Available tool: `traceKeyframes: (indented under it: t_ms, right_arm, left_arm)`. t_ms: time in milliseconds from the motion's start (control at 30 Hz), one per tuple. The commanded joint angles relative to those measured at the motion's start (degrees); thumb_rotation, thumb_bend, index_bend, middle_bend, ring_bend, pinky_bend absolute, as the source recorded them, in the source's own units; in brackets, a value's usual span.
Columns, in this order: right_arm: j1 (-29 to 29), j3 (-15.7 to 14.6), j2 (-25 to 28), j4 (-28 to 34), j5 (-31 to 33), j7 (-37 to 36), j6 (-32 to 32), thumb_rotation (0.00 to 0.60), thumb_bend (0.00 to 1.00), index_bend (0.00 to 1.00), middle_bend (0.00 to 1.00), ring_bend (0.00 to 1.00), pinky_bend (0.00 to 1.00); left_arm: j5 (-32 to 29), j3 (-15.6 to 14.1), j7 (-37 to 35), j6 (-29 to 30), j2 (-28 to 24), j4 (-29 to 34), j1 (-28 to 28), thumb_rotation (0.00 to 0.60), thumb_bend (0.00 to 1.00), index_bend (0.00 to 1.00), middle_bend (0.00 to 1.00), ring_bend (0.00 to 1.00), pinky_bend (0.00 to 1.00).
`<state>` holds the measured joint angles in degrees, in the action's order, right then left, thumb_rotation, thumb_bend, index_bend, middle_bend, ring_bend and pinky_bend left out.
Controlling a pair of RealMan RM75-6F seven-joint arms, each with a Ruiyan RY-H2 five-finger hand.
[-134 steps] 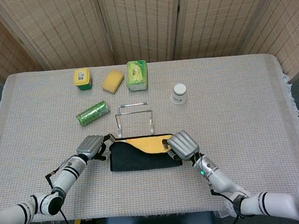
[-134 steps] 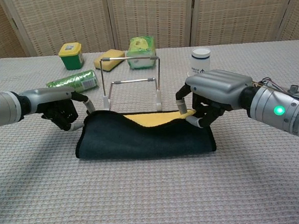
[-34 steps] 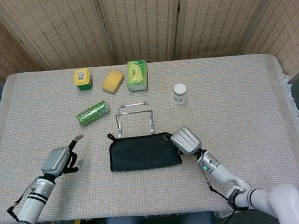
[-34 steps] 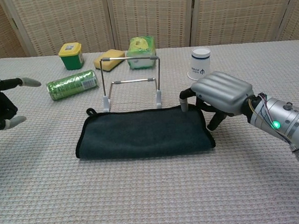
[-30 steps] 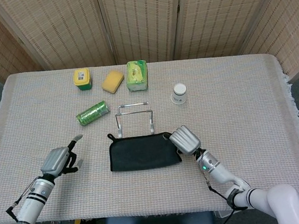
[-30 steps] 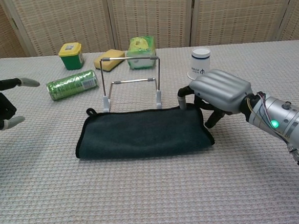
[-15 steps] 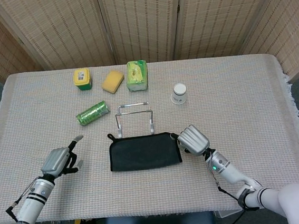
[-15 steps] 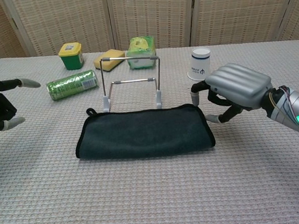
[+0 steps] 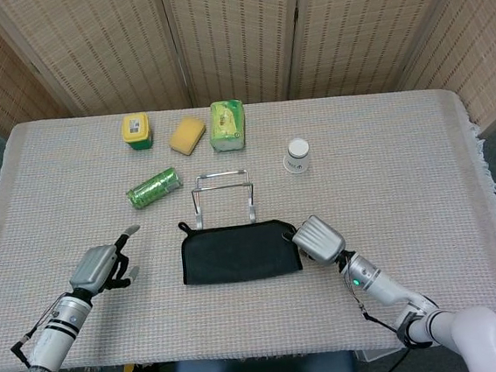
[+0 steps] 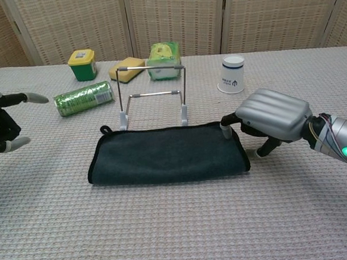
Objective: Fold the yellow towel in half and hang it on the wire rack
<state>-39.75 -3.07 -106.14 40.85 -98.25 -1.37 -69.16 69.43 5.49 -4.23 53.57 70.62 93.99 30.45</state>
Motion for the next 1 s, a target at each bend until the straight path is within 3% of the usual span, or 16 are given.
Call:
traceKeyframes:
  t_ms: [33,300,567,700,833,1000]
  right_arm:
    - [-0.23,-0.61,-0.54,-0.92,-0.80,0.05,-0.38,0.600,0.23,0.44,0.95,1.00,0.98]
    - [-1.02,-1.09,-1.90,-2.97,-1.92,0.59,-0.85,0.600,0.25,0.44,0.95,1.00,0.98]
    - [-1.24,-1.02,-2.72,-4.05,-2.35,0.33,-2.38,0.600,0.45,0.44,0.96,1.00,0.98]
    - [-1.23,-0.67,-2.48,-4.10,-2.49,-0.12,-4.10,0.600,0.55,0.50,0.96,1.00,0.98]
    - [-1.68,1.46,-1.36,-1.61,-1.98,-1.00,-7.83,0.600,0.60,0.57,0.96,1.00,0.98]
    - [-3.77,6.06,2.38,6.22,-0.83,0.64,-11.36,0.600,0.60,0.59,0.96,1.00,0.98]
  left_arm:
    - [-0.05,-0.03,-0.03,-0.01,-0.05,-0.01,-0.06,0.600,0.47,0.04,0.86,0.83,0.93]
    - [0.04,0.04,-0.35,-0.01,0.05,-0.17,-0.12,0.600,0.47,0.04,0.86,0.83,0.93]
    - [0.08,-0.26,-0.64,-0.23,-0.38,-0.45,-0.38,0.600,0.47,0.04,0.86,0.83,0.93]
    - [0.18,-0.26,-0.92,-0.33,-0.51,-0.59,-0.43,0.600,0.47,0.04,0.86,0.83,0.93]
    - [0.34,-0.02,-1.35,-0.11,-0.71,-0.49,-0.48,0.600,0.47,0.04,0.86,0.83,0.93]
    - [0.53,0.22,-1.64,0.21,-0.94,-0.33,-0.56,0.600,0.47,0.04,0.86,0.83,0.93]
